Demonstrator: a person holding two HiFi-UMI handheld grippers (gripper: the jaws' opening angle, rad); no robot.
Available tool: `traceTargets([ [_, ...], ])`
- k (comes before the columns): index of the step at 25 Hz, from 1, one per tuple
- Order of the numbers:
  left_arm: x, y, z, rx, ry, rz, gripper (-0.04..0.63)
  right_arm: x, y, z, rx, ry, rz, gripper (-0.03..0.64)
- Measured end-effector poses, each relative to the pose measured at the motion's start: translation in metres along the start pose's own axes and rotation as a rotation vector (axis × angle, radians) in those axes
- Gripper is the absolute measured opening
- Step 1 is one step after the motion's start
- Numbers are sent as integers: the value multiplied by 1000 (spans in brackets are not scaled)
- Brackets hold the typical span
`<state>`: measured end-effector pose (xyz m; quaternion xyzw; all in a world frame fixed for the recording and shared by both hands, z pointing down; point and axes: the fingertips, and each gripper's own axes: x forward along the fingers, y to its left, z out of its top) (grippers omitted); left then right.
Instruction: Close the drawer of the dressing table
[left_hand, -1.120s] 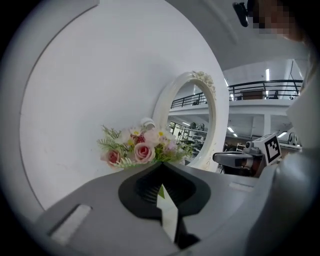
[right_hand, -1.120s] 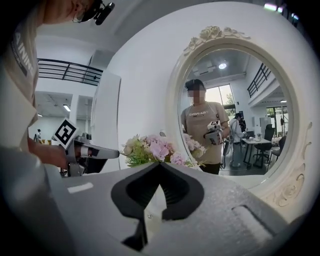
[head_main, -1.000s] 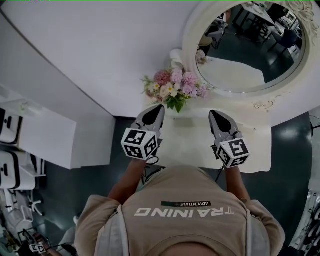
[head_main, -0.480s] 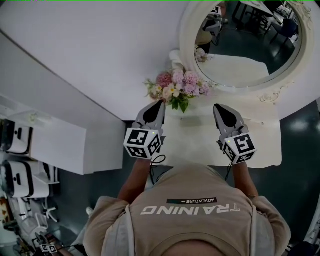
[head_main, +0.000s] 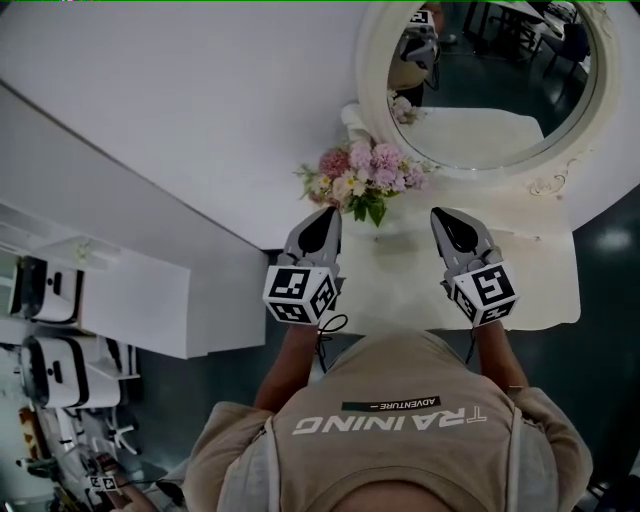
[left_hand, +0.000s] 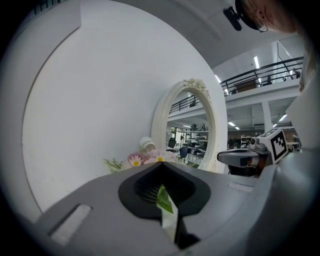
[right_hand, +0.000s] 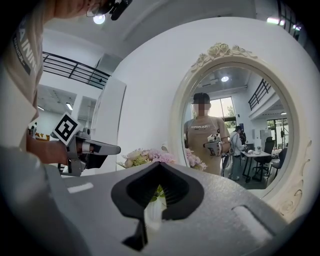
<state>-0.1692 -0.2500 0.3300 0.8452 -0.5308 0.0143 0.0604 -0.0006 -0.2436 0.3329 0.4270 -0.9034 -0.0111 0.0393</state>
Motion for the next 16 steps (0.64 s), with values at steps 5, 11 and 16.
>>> traceTargets([
  [5, 0, -4, 1, -7, -11, -2, 18, 1, 3, -2, 2, 2, 4, 2],
  [11, -2, -4, 2, 0, -15, 2, 18, -1, 6, 0, -1, -10, 7, 2],
  [16, 0, -2, -2, -9, -14, 6, 18, -1, 4, -3, -9, -13, 0, 2],
])
